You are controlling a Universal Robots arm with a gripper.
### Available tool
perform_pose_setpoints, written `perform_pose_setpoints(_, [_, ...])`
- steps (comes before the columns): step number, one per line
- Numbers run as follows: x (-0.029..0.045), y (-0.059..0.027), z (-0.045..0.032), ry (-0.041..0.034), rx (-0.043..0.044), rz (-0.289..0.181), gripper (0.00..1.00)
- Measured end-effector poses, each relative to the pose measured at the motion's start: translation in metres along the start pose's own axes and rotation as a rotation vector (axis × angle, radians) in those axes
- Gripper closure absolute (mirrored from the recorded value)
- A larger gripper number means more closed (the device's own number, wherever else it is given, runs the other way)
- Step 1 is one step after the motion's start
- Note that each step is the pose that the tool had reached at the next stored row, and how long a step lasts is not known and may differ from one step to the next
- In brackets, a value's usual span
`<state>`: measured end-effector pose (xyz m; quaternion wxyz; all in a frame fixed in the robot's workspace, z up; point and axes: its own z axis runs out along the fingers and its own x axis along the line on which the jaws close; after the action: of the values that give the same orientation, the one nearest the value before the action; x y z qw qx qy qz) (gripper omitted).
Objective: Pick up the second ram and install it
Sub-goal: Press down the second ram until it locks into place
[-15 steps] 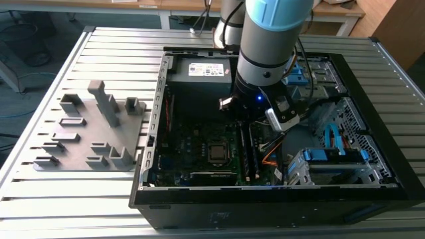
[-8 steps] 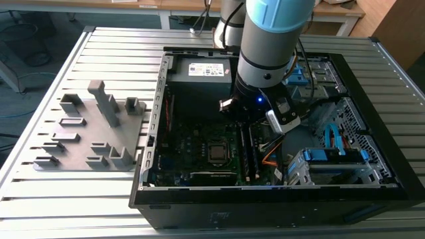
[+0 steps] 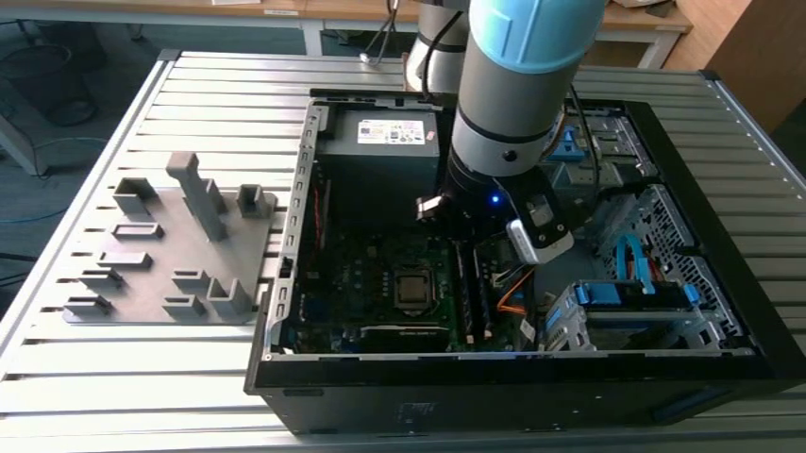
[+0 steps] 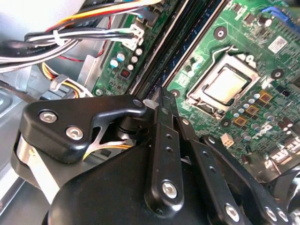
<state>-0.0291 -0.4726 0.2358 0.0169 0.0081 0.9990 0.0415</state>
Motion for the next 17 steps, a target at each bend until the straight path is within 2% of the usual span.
perform_pose_setpoints(17, [-0.0003, -0.0187, -0.0014, -0.0001, 0.0036, 0.0, 0.9])
